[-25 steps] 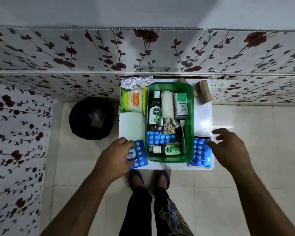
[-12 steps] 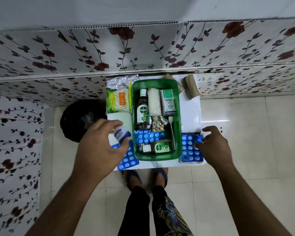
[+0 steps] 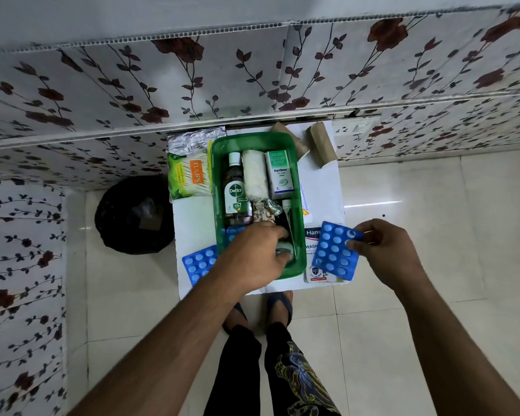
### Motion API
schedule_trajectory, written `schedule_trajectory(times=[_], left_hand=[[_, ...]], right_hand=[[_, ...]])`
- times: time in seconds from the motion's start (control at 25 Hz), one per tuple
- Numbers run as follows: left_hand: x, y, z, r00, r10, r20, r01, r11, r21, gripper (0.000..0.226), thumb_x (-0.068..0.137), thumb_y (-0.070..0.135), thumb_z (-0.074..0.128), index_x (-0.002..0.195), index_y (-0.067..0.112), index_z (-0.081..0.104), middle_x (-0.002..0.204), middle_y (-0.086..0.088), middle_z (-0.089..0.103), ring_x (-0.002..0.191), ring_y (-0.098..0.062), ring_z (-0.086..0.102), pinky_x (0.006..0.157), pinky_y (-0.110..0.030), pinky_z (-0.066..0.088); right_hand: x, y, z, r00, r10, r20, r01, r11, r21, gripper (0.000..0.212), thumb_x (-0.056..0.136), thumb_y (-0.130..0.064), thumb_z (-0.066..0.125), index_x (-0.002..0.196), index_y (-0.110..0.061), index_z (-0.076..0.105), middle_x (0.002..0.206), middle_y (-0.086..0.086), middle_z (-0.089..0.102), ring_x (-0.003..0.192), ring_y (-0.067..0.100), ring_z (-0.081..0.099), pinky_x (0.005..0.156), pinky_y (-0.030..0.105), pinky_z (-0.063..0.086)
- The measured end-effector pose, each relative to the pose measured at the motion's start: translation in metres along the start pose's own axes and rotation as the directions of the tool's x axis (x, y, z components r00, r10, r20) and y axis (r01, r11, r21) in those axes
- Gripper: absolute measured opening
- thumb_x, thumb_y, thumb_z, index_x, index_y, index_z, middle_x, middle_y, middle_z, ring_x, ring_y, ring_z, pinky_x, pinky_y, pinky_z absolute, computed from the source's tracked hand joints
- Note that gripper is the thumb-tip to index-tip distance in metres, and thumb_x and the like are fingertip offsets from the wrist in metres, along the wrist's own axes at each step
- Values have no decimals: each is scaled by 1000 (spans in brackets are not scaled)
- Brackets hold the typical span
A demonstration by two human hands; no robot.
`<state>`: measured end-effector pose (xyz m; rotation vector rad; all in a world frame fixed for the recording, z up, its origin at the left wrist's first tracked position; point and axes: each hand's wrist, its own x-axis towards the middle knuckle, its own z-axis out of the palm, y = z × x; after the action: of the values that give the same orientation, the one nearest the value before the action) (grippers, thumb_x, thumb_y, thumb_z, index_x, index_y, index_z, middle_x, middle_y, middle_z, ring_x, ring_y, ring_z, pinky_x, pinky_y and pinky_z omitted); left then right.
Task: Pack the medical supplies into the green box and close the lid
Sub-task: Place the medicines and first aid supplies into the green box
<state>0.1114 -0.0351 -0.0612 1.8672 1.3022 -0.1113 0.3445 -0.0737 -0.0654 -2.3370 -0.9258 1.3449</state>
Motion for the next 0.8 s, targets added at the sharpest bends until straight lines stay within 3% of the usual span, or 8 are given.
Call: schedule_trajectory(times=[0.12,0.2,0.32,0.36,0.44,0.56,0.68,0.8], left_hand=[[-15,-2,-19,986,-30,-165,0,984,-181,29,88,20,61,117,16,67,111,-1,69,97,-15,66,85,-32,53],[-30,-10,-42,923,-123,-364,-5,944,-331,22,88,15,62,108,20,70,101,7,71,87,-2,66,79,-21,54],[-52,-40,-65,793,-323,-517,59,885,-462,21,88,10,64,93,29,70,90,16,70,79,-1,66,74,-16,52],[-57,-52,-66,773,-384,-505,98,859,-502,23,88,9,63,90,31,69,89,15,71,79,-3,67,76,-21,54],[-63,-71,-62,763,-444,-470,150,829,-539,22,88,8,62,90,30,69,87,10,73,81,-10,69,78,-33,57],[-69,-87,-52,767,-467,-439,198,824,-531,20,87,10,63,91,28,69,85,8,73,80,-10,69,75,-21,54],[-73,-101,-36,787,-482,-386,250,820,-515,17,86,10,65,95,24,69,87,6,72,80,-8,67,70,-8,47],[-78,-112,-22,810,-479,-340,288,828,-481,20,84,9,67,100,21,69,96,3,70,85,-8,65,78,-22,52]], right_hand=[[-25,-29,-21,983,-99,-152,121,982,142,23,82,-3,73,81,-24,64,81,-4,71,71,11,66,58,21,46],[-46,-62,-30,955,-180,-237,249,919,307,25,82,-1,72,82,-25,64,80,-4,71,60,3,62,53,16,48],[-60,-104,-7,954,-289,-73,291,847,444,27,81,4,70,85,-22,64,77,1,70,58,3,63,51,20,51],[-60,-112,11,951,-310,4,287,884,370,29,81,4,71,86,-24,65,75,0,70,59,4,64,54,23,53],[-51,-114,49,925,-360,120,359,933,31,28,81,-1,70,90,-27,67,71,-7,66,61,4,61,61,22,52],[-36,-110,90,879,-401,258,474,794,-381,31,81,-5,64,105,-25,68,81,4,69,79,24,63,69,28,48],[-35,-107,106,872,-403,278,486,642,-593,41,80,1,55,114,-20,64,94,14,71,89,35,65,67,31,45],[-37,-104,110,855,-434,285,501,545,-672,37,81,3,54,113,-14,62,97,13,69,89,35,67,64,31,43]])
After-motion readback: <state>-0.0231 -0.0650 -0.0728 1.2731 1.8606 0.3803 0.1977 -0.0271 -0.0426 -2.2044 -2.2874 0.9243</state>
